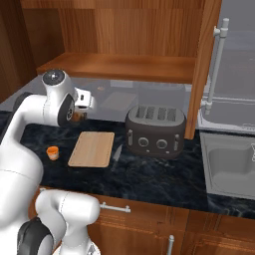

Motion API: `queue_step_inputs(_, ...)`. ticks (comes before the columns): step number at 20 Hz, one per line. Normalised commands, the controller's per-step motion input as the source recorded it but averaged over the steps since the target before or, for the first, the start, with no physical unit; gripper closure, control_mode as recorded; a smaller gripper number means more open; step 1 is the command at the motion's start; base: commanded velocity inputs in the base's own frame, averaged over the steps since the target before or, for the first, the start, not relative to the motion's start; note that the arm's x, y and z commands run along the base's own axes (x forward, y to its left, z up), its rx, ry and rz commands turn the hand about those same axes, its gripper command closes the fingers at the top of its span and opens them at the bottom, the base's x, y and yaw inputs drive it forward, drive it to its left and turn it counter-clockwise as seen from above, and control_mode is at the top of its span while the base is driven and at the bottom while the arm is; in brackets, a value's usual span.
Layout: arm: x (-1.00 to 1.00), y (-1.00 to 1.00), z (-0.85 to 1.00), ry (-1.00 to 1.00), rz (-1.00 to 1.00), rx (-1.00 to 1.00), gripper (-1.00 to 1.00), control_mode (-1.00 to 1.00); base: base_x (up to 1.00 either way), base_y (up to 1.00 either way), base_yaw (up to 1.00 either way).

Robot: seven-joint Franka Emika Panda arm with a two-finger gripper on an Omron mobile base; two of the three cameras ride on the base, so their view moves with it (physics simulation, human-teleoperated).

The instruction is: Pick the bread, place it on the cutting board, pick the jam, place it on the counter, and close the cabinet.

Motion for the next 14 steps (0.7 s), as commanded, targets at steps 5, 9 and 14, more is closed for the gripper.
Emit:
queue_step_inputs(5, 0.12, 0.0, -0.27, 0.0, 0.0, 0.0, 1.0, -1.0, 0.0, 0.0, 0.0)
queue_step_inputs(9, 0.13, 0.0, -0.25, 0.0, 0.0, 0.0, 1.0, -1.0, 0.0, 0.0, 0.0)
queue_step_inputs(14, 0.14, 0.0, -0.27, 0.0, 0.0, 0.0, 1.0, -1.0, 0.0, 0.0, 0.0)
